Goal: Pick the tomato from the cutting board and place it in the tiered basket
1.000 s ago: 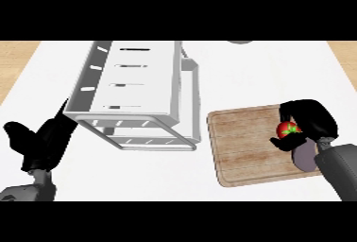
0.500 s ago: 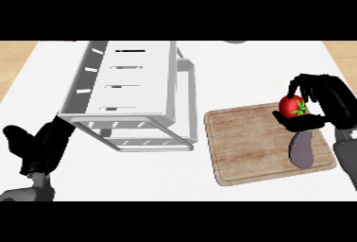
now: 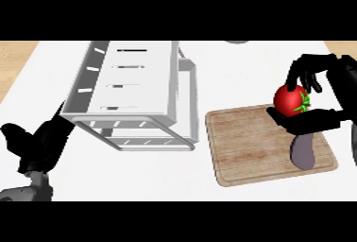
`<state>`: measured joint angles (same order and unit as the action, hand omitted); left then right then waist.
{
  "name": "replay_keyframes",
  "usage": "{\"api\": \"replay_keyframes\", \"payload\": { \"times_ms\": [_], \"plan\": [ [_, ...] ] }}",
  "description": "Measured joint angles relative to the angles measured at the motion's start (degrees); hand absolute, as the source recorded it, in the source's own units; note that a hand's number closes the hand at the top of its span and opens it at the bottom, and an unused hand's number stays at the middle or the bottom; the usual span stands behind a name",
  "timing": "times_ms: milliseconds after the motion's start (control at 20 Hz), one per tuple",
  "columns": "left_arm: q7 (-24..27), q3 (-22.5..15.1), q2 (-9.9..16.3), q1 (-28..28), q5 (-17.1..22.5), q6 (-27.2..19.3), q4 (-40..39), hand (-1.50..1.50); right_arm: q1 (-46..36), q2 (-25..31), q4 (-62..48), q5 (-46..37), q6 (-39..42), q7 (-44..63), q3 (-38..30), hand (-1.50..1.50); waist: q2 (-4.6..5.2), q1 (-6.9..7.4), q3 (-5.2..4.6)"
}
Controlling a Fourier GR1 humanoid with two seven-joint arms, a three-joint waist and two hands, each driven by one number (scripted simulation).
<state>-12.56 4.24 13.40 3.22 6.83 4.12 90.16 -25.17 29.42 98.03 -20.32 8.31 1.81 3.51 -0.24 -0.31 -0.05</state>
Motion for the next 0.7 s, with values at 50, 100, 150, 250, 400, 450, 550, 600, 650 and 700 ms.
{"api": "replay_keyframes", "payload": {
  "times_ms": [50,100,150,250,400,450,550,600,650,700],
  "plan": [
    [-0.1,0.0,-0.1,-0.5,0.2,0.2,0.4,0.0,-1.0,-0.5,2.0,0.3,1.1,2.6,0.7,1.5,0.0,0.1,0.0],
    [0.3,-0.3,-0.6,-0.4,-0.1,0.1,0.1,0.0,-2.4,-1.6,2.6,0.0,1.6,4.5,1.6,1.5,0.02,0.22,0.0],
    [-0.2,-0.2,-0.6,-0.5,0.2,0.3,0.7,0.0,-2.8,-2.8,3.9,-0.7,1.6,6.4,2.8,1.5,0.04,0.3,-0.01],
    [-0.4,-0.2,-0.6,0.4,-0.4,0.1,0.2,0.0,-5.7,-5.5,5.2,-2.0,2.1,10.8,5.3,1.5,0.1,0.44,0.0],
    [0.0,-0.5,-1.1,0.2,-0.8,0.0,0.1,0.0,-10.8,-10.1,5.3,-4.3,2.3,17.3,8.8,1.5,0.14,0.7,-0.01],
    [0.7,-0.2,-1.1,0.7,-1.0,0.2,-1.1,0.0,-12.3,-11.5,4.7,-5.0,2.4,18.8,9.4,1.5,0.16,0.69,-0.02],
    [-0.1,0.2,-0.8,0.8,-0.6,0.5,-0.4,0.0,-15.8,-14.8,3.1,-6.8,2.3,22.4,11.2,1.5,0.17,0.83,-0.02],
    [-0.2,0.4,-0.8,0.4,-0.4,0.7,0.2,0.0,-16.8,-16.3,2.7,-7.8,2.0,23.7,11.9,1.5,0.17,0.85,-0.01],
    [-0.6,0.4,-0.9,0.7,-0.5,0.6,0.5,0.0,-18.0,-17.7,1.3,-8.6,1.8,24.2,12.3,1.5,0.17,0.85,-0.01],
    [-0.3,0.4,-1.0,1.4,-0.8,0.5,-0.4,0.0,-18.8,-19.2,0.3,-9.5,1.5,25.1,13.0,1.5,0.19,0.79,0.0]
  ]
}}
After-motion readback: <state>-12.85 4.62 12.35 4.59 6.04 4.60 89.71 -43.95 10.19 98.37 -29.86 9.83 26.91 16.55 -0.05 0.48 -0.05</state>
